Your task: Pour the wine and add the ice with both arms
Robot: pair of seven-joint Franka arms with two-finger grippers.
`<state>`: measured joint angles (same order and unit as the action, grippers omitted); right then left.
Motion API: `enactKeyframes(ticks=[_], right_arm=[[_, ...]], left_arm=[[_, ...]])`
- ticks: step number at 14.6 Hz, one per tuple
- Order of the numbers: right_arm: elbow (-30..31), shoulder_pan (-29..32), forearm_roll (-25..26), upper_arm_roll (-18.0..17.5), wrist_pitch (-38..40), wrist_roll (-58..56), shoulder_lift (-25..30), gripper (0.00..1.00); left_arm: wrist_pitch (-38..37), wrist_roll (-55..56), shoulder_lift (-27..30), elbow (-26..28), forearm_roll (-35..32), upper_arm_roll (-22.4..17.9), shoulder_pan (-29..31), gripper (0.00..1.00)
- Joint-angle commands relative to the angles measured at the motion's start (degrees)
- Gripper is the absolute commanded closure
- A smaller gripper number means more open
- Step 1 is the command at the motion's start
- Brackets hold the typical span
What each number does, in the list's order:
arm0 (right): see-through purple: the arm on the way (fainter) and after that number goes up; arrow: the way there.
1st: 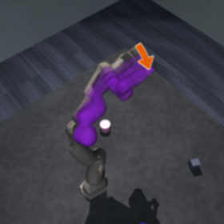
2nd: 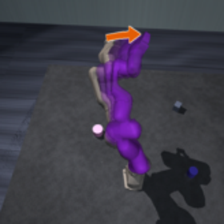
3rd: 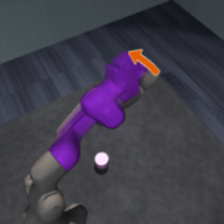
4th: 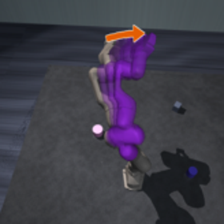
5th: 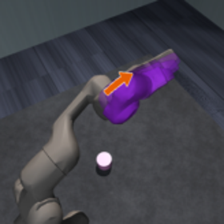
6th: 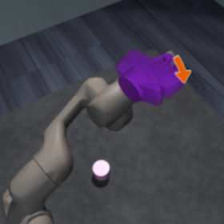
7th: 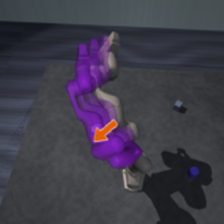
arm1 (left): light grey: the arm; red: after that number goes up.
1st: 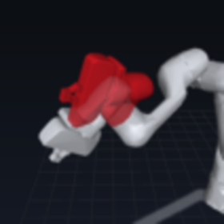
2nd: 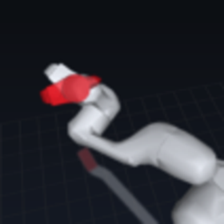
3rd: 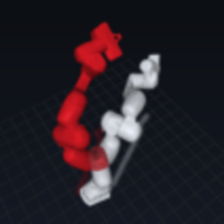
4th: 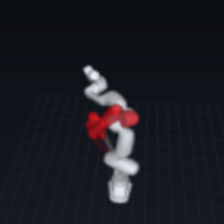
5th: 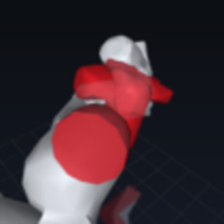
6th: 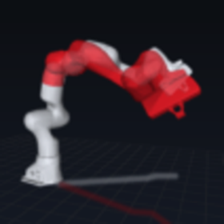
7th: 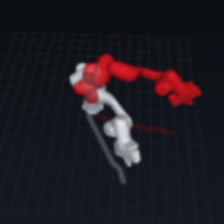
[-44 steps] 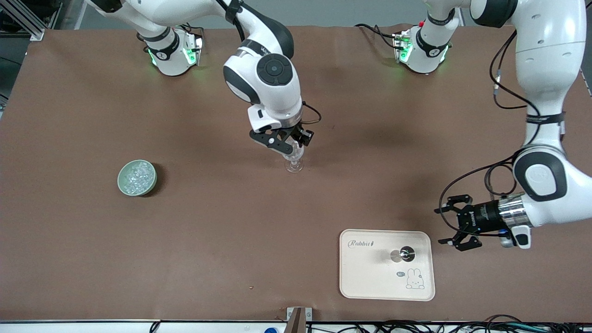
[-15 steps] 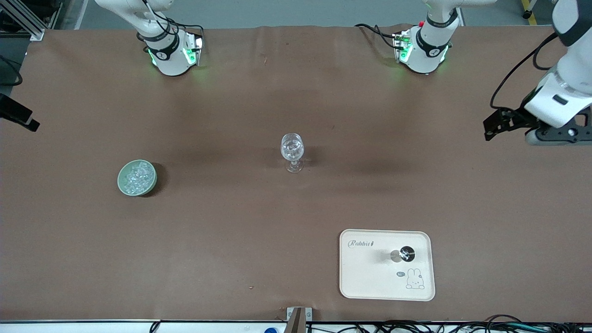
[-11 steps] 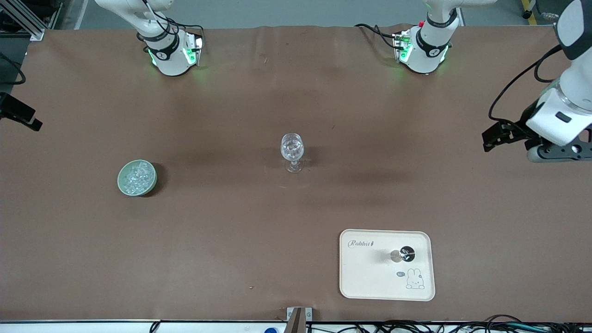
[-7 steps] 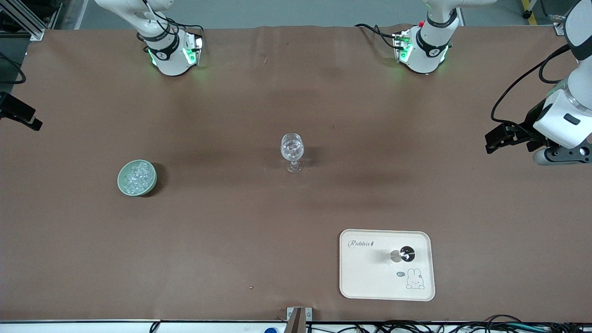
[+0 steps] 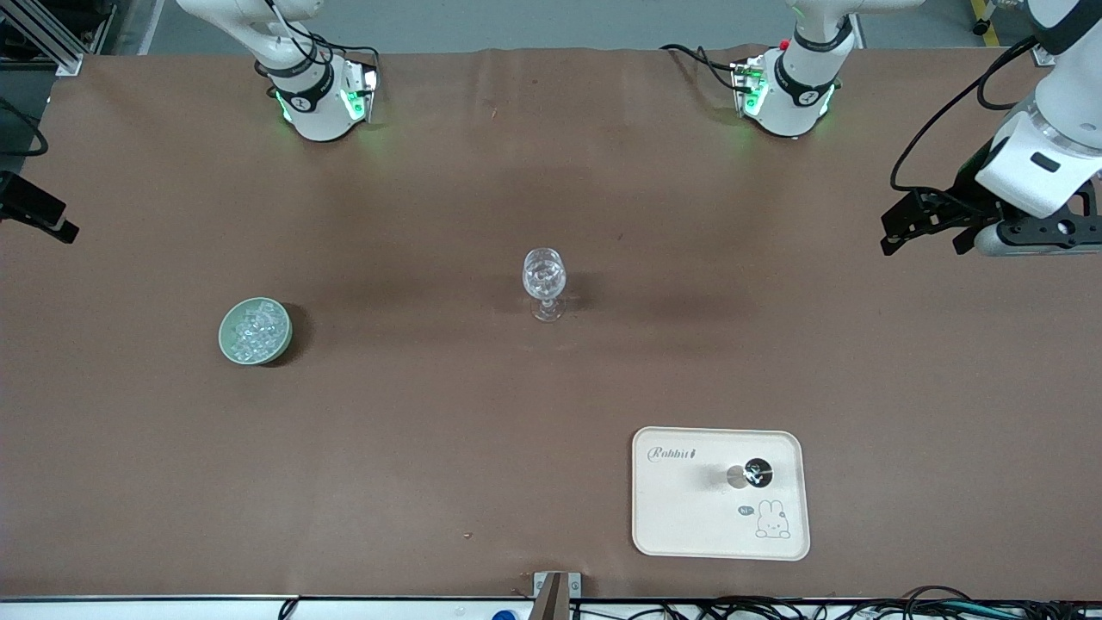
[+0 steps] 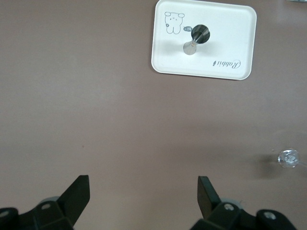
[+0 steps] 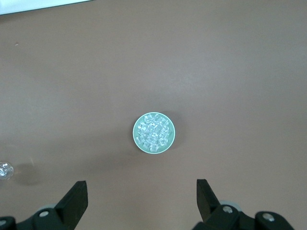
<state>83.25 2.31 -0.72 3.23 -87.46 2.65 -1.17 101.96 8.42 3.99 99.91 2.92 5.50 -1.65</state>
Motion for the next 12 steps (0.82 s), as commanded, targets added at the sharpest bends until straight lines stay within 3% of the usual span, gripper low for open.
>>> enactKeyframes(ticks=[1,12], right_arm=[[0.68,0.07,-0.16,0.02,-0.16,-0.81,0.64,0.00],[0.77,-0.02,-0.16,0.11,-0.07,-0.72,0.64,0.00]], left_arm=[[-1.85,-1.82,-1.62,-2.53,0.51,-0.32,0.33,0.01],[-3.79,-5.26,-1.97,-3.23,-1.34,-0.05,0.15,0.01]])
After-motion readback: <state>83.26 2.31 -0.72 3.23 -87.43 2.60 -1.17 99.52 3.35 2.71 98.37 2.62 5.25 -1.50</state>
